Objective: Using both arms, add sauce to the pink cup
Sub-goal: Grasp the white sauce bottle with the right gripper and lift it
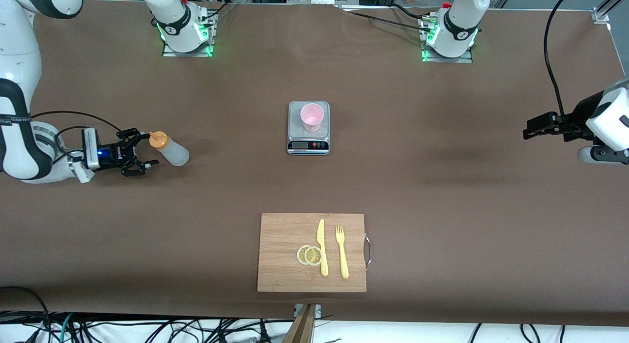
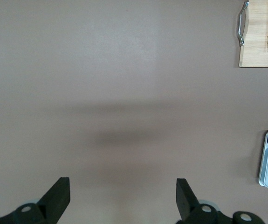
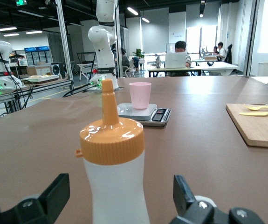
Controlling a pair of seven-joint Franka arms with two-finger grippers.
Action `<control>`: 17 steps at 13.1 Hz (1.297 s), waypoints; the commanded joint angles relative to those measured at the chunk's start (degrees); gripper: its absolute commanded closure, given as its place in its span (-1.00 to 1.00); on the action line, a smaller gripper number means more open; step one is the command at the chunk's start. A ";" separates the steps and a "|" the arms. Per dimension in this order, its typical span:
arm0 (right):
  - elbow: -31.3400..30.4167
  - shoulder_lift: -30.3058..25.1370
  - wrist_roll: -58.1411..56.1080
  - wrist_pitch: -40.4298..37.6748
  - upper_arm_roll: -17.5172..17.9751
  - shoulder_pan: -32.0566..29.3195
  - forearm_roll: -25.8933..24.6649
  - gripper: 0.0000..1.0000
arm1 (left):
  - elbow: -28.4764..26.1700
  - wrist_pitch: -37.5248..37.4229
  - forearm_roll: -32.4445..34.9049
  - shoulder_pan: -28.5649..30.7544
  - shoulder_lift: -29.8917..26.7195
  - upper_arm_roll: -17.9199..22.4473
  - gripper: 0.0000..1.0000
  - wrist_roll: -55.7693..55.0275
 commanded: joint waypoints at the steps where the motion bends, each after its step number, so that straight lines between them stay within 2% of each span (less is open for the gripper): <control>1: 0.73 2.26 -2.16 -1.46 0.41 -0.08 1.14 -0.97 | 1.20 -0.65 1.03 -0.17 0.42 0.06 -1.00 1.24; 3: 0.81 3.14 -2.25 -1.81 1.28 0.18 1.14 -0.97 | 1.20 -0.65 0.94 -0.25 0.51 0.06 -1.00 1.07; 4: 0.73 3.67 -2.51 -1.99 1.98 0.18 1.14 -0.91 | 1.20 -0.65 0.85 -0.25 0.68 0.06 -1.00 1.16; 5: 0.81 4.11 -3.56 -2.07 2.25 0.18 1.14 -0.74 | 1.29 -0.65 0.85 -0.25 0.77 0.06 -1.00 1.16; 6: 0.73 4.20 -4.00 -2.08 2.25 0.27 1.05 -0.47 | 1.29 -0.65 0.94 -0.25 0.77 -0.03 -1.00 1.16; 8: 0.81 4.37 -4.01 -2.08 2.25 0.45 0.96 0.28 | 1.38 -0.65 1.03 -0.43 0.86 -0.11 -1.00 1.07; 9: 0.82 4.38 -3.92 -2.16 2.34 0.53 0.96 0.51 | 1.38 -0.57 1.03 -0.43 0.86 -0.12 -1.00 1.07; 10: 0.90 4.38 -3.75 -2.51 2.34 0.80 0.96 0.63 | 1.38 -0.57 1.03 -0.34 0.86 -0.12 -1.00 1.16; 14: 1.17 3.76 0.80 -4.62 2.77 3.08 1.14 0.64 | 1.46 -0.57 1.03 -0.26 0.95 -0.03 -1.00 1.24; 17: 1.17 0.26 8.71 -4.19 5.06 4.05 1.14 0.64 | 1.46 -0.39 1.03 -0.34 1.12 -0.03 -1.00 1.16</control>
